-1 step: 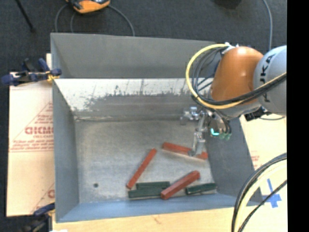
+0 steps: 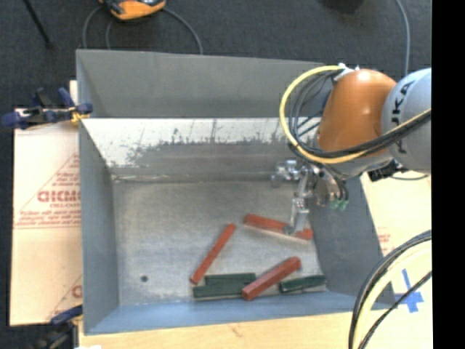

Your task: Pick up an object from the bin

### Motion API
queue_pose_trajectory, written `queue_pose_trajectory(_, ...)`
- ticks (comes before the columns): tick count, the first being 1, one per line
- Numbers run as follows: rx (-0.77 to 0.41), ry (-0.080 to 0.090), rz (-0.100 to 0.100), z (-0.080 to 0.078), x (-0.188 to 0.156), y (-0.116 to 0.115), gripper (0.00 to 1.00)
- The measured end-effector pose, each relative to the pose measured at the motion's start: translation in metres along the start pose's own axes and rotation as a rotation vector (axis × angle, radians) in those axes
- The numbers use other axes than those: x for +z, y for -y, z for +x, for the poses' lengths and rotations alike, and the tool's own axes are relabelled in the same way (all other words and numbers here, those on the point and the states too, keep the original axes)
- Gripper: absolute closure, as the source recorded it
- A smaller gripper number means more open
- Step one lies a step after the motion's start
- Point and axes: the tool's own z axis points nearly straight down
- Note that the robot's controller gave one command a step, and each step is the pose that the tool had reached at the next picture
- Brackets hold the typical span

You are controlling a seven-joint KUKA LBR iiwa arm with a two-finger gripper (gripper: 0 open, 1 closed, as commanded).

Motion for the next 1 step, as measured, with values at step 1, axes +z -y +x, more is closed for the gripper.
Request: queue_pose_trajectory(1,0.151,0.008,-0.001,-0.0005,0.0350,0.0037,0.00)
